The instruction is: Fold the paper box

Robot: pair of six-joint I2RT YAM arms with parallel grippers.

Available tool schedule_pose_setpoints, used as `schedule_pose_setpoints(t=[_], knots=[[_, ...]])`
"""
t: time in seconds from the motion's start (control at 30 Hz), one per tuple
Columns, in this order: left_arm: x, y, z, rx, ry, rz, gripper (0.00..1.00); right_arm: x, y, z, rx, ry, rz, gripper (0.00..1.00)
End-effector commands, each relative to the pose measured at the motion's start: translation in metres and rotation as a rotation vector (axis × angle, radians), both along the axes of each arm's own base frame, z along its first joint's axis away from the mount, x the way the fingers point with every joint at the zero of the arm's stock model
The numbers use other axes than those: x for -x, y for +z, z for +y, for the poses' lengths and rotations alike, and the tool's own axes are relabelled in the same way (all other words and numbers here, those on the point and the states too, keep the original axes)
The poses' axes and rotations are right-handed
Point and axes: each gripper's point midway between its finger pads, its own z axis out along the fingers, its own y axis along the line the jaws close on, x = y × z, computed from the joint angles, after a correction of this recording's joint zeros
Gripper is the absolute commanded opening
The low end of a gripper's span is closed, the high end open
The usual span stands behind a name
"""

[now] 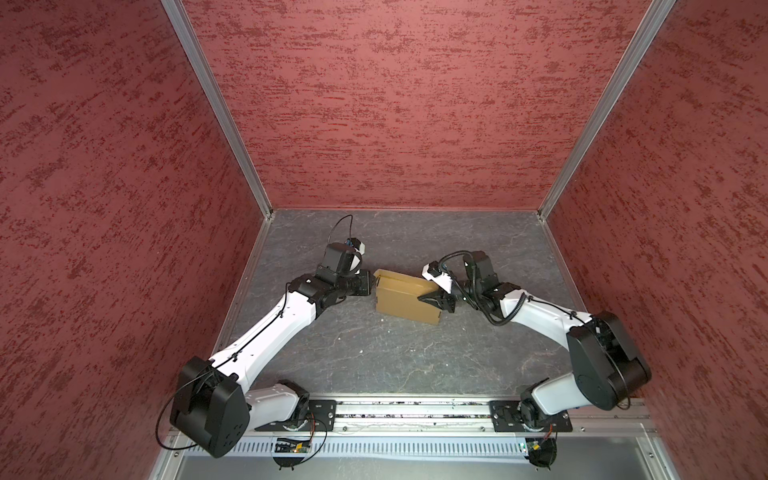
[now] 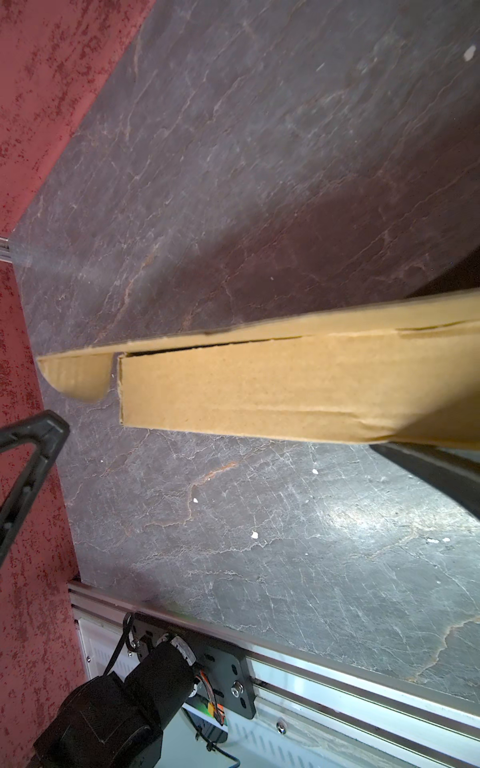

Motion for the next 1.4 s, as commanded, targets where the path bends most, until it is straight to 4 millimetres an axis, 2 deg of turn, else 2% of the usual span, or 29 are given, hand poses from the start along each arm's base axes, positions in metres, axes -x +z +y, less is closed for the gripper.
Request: schedule_pose_setpoints(t=[0.0,0.17,0.47,0.7,0.9,1.13,1.37], knots=[[-0.003,0.008,-0.008,0.016,-0.046,-0.009,0.29,0.006,-0.012,-0.003,0.025,0.001,0.046,0.28],[-0.01,0.002,-0.013,-0.001,-0.069,0.005,0.29,0.006,-0.013,-0.003,0.028,-0.003,0.051,0.28],[-0.016,-0.011,-0.009,-0.055,-0.058,0.012,0.29,0.006,-0.013,-0.004,0.03,-0.007,0.051,0.28],[-0.02,-0.004,-0.009,-0.061,-0.058,-0.021,0.29,0.005,-0.014,-0.004,0.033,-0.012,0.056,0.28],[-0.02,-0.002,-0.017,-0.043,-0.079,-0.023,0.19,0.004,-0.013,-0.004,0.034,-0.015,0.055,0.27],[-0.02,-0.004,-0.03,-0.024,-0.094,-0.019,0.15,0.003,-0.014,-0.004,0.035,-0.016,0.058,0.27],[-0.021,-0.007,-0.03,-0.036,-0.085,-0.018,0.08,0.003,-0.014,-0.004,0.037,-0.018,0.061,0.27]])
